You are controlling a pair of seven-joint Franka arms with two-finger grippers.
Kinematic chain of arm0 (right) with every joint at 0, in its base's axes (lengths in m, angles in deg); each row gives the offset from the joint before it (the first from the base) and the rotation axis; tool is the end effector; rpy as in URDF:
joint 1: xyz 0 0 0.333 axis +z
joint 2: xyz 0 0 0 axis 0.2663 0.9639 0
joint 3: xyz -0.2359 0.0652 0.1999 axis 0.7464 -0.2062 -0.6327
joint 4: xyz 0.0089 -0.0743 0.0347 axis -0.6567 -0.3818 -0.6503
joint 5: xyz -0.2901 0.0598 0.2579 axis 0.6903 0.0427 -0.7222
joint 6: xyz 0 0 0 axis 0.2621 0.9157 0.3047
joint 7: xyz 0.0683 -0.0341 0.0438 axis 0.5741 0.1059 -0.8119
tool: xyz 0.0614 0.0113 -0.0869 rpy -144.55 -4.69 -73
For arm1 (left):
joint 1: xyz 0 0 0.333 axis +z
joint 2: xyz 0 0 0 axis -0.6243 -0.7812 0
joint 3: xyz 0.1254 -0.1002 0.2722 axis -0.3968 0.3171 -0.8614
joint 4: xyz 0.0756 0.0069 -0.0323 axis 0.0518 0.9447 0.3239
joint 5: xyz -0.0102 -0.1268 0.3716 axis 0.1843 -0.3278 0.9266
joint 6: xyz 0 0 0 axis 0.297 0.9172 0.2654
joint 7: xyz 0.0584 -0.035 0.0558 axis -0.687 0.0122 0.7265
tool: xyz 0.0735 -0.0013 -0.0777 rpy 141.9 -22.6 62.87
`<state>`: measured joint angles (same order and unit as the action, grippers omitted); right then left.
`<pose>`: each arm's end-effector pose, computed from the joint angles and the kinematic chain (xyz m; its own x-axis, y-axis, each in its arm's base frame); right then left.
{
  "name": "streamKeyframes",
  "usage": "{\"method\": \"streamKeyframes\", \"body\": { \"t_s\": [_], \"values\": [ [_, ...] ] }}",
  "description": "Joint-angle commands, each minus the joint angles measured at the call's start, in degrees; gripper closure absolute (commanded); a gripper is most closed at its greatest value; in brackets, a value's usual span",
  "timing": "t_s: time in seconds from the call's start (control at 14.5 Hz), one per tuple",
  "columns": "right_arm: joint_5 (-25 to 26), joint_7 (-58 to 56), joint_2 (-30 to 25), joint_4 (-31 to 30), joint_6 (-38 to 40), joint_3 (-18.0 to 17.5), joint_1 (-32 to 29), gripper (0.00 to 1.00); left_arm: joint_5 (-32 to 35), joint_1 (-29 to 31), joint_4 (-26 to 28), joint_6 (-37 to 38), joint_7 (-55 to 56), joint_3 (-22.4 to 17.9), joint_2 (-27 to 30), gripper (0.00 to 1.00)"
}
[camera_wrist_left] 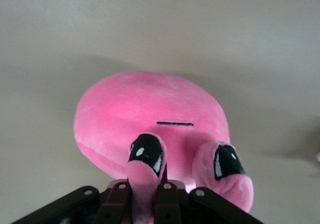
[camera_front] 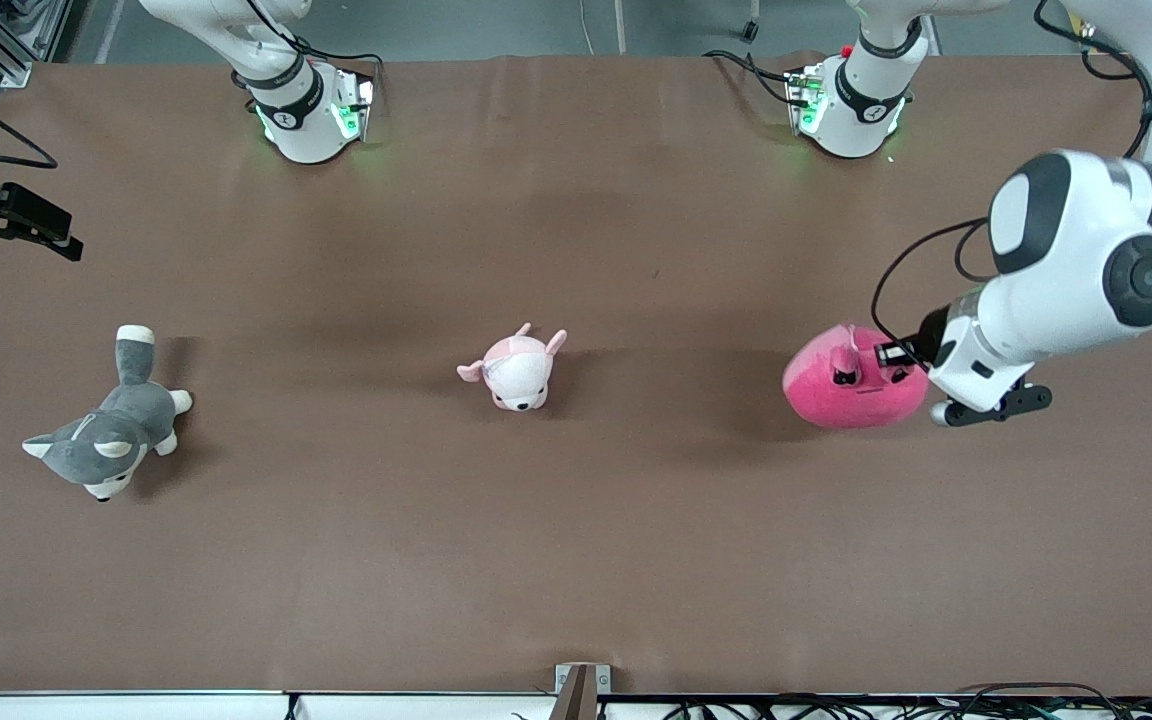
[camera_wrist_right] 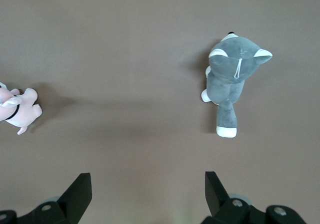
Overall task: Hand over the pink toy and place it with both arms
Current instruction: 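Lift the pig with the left gripper while the right gripper approaches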
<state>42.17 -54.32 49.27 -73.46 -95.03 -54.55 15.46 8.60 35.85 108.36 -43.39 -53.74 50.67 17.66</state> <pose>0.5388 -0.0208 0.6406 0.9993 0.0247 -0.0267 0.0238 -0.9991 -0.0342 0.5953 -0.1473 0.4645 0.9604 0.2105 -0.1823 0.2263 -0.9715 0.0708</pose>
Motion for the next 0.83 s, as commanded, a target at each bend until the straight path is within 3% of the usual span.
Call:
{"method": "streamKeyframes", "body": {
  "t_s": [0.0, 0.21, 0.35, 0.41, 0.55, 0.76],
  "values": [
    [-2.5, -0.1, -0.9, 0.1, 0.3, 0.1, 0.2, 0.00, -2.0, -0.4, -8.9, 5.7, 10.0, 5.3, -0.3, 1.00],
    [-17.2, -0.2, -0.9, 0.1, 3.4, 0.6, -2.0, 0.00, -5.0, -0.6, -14.3, 5.7, 21.6, 11.5, -0.8, 1.00],
    [-24.5, -0.3, 0.5, 0.1, 3.1, 0.6, -2.0, 0.00, -5.0, -2.7, -16.7, 5.0, 28.1, 15.2, -1.5, 1.00],
    [-28.5, -0.3, 1.2, 0.1, 3.0, 0.5, -1.9, 0.07, -5.1, -4.7, -17.5, 3.0, 32.2, 15.5, -1.8, 1.00],
    [-33.8, 0.2, 2.2, 0.1, 3.0, 0.5, -1.4, 0.18, -5.2, -8.9, -18.4, -2.1, 40.0, 15.7, -2.6, 1.00],
    [-37.1, 1.2, 2.6, -0.1, 2.9, 0.1, 0.9, 0.20, -5.2, -15.8, -18.5, -11.0, 47.7, 15.6, -3.8, 1.00]
  ]
}}
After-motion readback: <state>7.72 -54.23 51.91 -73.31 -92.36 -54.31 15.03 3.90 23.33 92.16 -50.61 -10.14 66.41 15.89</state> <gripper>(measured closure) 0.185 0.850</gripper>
